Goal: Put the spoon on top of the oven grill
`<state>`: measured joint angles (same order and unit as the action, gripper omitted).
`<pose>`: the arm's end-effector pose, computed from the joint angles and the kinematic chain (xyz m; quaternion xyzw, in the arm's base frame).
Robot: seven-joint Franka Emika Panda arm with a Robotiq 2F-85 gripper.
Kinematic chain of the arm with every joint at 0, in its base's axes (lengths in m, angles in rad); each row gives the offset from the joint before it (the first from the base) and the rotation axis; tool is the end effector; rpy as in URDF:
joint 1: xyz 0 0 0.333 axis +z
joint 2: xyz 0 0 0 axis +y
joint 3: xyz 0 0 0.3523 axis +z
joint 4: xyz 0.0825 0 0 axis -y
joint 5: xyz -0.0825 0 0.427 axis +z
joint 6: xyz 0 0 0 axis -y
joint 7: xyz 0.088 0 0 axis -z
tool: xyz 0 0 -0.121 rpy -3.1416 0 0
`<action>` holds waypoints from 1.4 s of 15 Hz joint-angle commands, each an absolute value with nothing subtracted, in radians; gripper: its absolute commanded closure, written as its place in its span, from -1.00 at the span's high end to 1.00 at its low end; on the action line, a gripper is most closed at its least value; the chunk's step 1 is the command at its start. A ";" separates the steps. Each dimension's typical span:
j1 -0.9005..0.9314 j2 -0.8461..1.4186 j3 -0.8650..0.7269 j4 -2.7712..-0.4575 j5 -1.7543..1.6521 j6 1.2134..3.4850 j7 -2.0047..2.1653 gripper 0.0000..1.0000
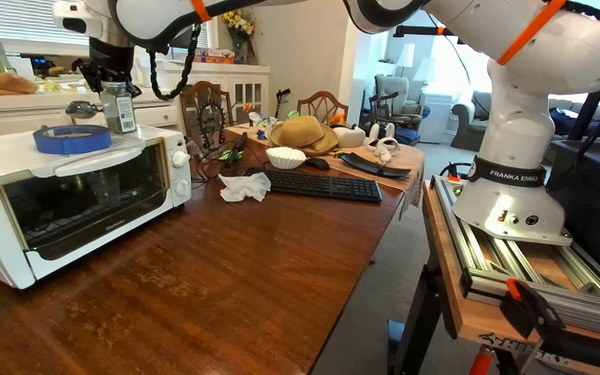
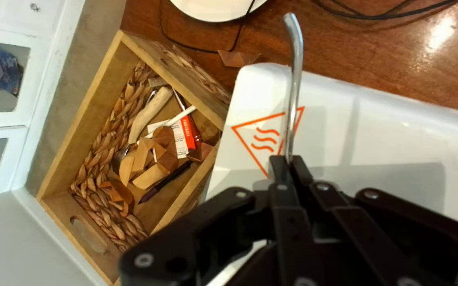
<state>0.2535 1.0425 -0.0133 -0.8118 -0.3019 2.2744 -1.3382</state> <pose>0.8841 0.2118 0.3262 0.6267 0.7388 0.1042 0.2247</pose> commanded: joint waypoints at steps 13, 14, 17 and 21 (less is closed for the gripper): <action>0.288 1.114 0.016 -0.699 -0.294 2.189 -1.386 -0.98; 0.288 1.115 0.017 -0.695 -0.292 2.184 -1.388 -0.98; 0.289 1.120 0.018 -0.687 -0.291 2.175 -1.385 -0.29; 0.288 1.125 0.025 -0.675 -0.292 2.163 -1.383 0.34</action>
<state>0.2861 1.0892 0.0173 -0.7380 -0.3018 2.2022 -1.3632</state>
